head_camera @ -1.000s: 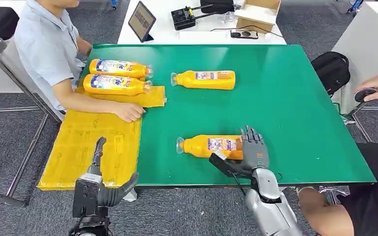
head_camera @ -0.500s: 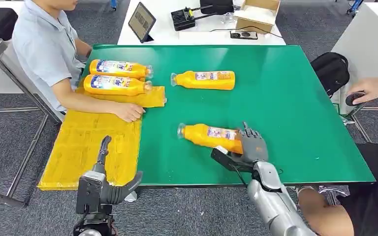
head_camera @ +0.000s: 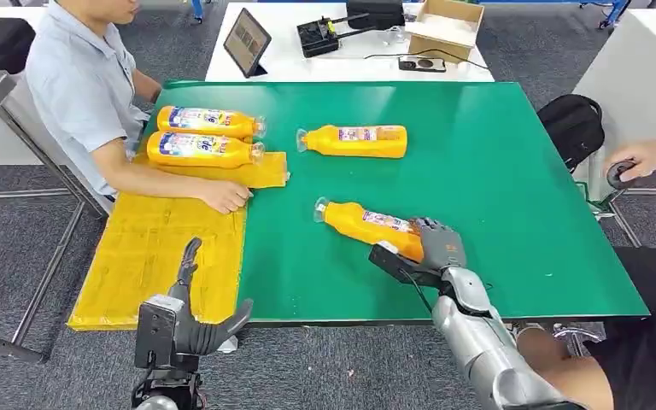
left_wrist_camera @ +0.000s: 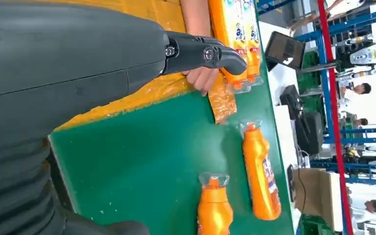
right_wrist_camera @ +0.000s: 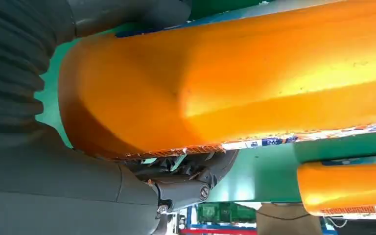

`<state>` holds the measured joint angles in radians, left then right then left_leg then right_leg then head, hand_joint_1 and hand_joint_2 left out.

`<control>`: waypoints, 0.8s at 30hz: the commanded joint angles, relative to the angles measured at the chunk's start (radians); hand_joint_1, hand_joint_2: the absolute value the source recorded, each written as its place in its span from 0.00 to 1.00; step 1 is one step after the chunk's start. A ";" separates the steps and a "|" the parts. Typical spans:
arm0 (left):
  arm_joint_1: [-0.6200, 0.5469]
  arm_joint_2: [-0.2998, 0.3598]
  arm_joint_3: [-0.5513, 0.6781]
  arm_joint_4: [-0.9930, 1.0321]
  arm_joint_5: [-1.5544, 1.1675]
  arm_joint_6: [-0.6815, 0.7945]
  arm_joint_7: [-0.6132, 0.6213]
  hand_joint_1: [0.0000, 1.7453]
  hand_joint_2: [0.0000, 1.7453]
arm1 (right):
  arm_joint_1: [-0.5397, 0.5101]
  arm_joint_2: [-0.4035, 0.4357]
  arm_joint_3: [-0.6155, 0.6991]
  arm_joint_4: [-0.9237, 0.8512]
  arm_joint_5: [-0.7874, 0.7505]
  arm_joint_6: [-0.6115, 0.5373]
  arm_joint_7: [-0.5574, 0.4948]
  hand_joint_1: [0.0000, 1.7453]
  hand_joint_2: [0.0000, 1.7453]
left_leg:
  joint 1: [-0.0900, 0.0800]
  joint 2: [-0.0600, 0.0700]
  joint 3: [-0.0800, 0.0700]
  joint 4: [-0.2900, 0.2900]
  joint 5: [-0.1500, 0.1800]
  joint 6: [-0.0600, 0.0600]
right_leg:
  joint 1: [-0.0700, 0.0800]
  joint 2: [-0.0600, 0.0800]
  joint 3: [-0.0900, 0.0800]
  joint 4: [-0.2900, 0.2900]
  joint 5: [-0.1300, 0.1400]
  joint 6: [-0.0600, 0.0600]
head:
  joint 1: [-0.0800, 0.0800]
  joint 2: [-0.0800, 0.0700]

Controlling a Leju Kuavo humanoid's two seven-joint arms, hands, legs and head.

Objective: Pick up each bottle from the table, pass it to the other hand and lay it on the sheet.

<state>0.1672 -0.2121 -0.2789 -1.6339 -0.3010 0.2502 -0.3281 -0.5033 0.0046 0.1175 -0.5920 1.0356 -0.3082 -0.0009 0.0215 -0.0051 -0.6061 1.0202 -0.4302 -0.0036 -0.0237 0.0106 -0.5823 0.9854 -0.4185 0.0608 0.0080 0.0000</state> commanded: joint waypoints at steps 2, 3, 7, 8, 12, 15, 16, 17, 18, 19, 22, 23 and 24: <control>-0.029 0.047 -0.017 0.070 0.076 -0.029 -0.041 0.00 1.00 | 0.094 0.027 -0.111 0.011 -0.281 0.119 -0.293 1.00 1.00 | 0.001 -0.001 0.005 -0.002 0.000 0.001 | 0.001 -0.002 0.007 -0.003 0.000 -0.002 | 0.000 0.000; -0.029 0.047 -0.017 0.070 0.076 -0.029 -0.041 0.00 1.00 | 0.094 0.027 -0.111 0.011 -0.281 0.119 -0.293 1.00 1.00 | 0.001 -0.001 0.005 -0.004 0.000 0.001 | 0.002 -0.003 0.008 -0.004 0.000 -0.004 | 0.000 0.000; -0.030 0.049 -0.022 0.077 0.218 -0.083 -0.064 0.00 1.00 | 0.136 0.044 -0.113 -0.101 -0.468 0.153 -0.454 1.00 1.00 | 0.001 -0.001 0.004 -0.003 0.000 0.000 | 0.002 -0.003 0.007 -0.003 0.000 -0.003 | 0.000 0.000; -0.032 0.051 -0.024 0.081 0.249 -0.092 -0.067 0.00 1.00 | 0.145 0.051 -0.104 -0.136 -0.507 0.167 -0.485 1.00 1.00 | 0.001 -0.001 0.004 -0.002 -0.001 0.000 | 0.001 -0.002 0.006 -0.002 0.000 -0.002 | 0.000 0.000; -0.042 0.062 -0.030 0.128 0.474 -0.210 -0.042 0.00 1.00 | 0.205 0.073 -0.039 -0.360 -0.592 -0.014 -0.574 0.91 1.00 | 0.000 0.002 0.002 -0.002 -0.001 0.000 | 0.001 0.000 0.004 -0.001 0.000 -0.004 | 0.000 0.000; -0.041 0.091 -0.071 0.156 0.604 -0.356 -0.057 0.00 0.00 | 0.228 0.082 -0.013 -0.425 -0.636 -0.065 -0.610 1.00 1.00 | -0.001 0.001 -0.002 -0.002 -0.001 0.001 | 0.000 0.000 0.001 0.000 0.000 -0.003 | 0.000 0.000; -0.023 0.095 -0.084 0.146 0.600 -0.367 -0.071 0.00 0.00 | 0.250 0.084 0.006 -0.451 -0.638 -0.061 -0.605 1.00 1.00 | -0.001 0.000 -0.003 -0.002 0.000 0.001 | 0.000 0.000 0.000 0.000 0.000 -0.003 | 0.000 0.000; -0.018 0.100 -0.090 0.136 0.599 -0.369 -0.073 0.00 1.00 | 0.262 0.085 0.015 -0.465 -0.639 -0.064 -0.603 1.00 1.00 | 0.000 0.000 -0.005 -0.001 0.000 0.001 | 0.000 0.000 -0.001 0.000 0.000 -0.002 | 0.000 0.000; -0.013 0.107 -0.105 0.130 0.590 -0.376 -0.076 0.00 1.00 | 0.276 0.088 0.022 -0.479 -0.640 -0.070 -0.609 1.00 1.00 | 0.000 0.000 -0.003 -0.002 -0.001 0.001 | 0.001 0.000 0.000 -0.001 -0.001 -0.003 | 0.000 0.000; -0.014 0.117 -0.122 0.124 0.562 -0.375 -0.088 0.00 1.00 | 0.292 0.093 0.040 -0.486 -0.645 -0.059 -0.605 1.00 1.00 | 0.000 0.000 -0.004 -0.002 -0.001 0.001 | 0.000 -0.001 0.000 0.000 -0.001 -0.002 | 0.000 0.000; -0.032 0.119 -0.139 0.135 0.513 -0.346 -0.097 0.00 1.00 | 0.303 0.103 0.093 -0.461 -0.611 -0.081 -0.617 1.00 1.00 | 0.000 0.001 -0.006 -0.001 -0.001 0.001 | 0.000 0.001 -0.002 0.000 -0.001 -0.003 | 0.000 0.000; -0.034 0.118 -0.139 0.136 0.512 -0.345 -0.097 0.00 1.00 | 0.306 0.109 0.098 -0.459 -0.606 -0.088 -0.619 1.00 1.00 | 0.000 0.000 -0.007 -0.001 -0.001 0.001 | 0.001 0.000 -0.004 0.000 0.000 -0.002 | 0.000 0.000; -0.044 0.119 -0.146 0.142 0.485 -0.328 -0.090 0.00 1.00 | 0.305 0.116 0.124 -0.437 -0.609 -0.075 -0.618 1.00 1.00 | 0.000 0.001 -0.006 -0.002 -0.001 0.001 | 0.001 0.000 -0.003 -0.001 -0.001 -0.004 | 0.000 0.000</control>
<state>0.1676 -0.1545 -0.3537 -1.5648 0.2490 -0.1140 -0.4189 -0.2311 0.0885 0.1194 -1.0083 0.4074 -0.3727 -0.6096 0.0214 -0.0052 -0.6179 1.0202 -0.4305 -0.0033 -0.0238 0.0111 -0.5903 0.9860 -0.4182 0.0610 0.0080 0.0000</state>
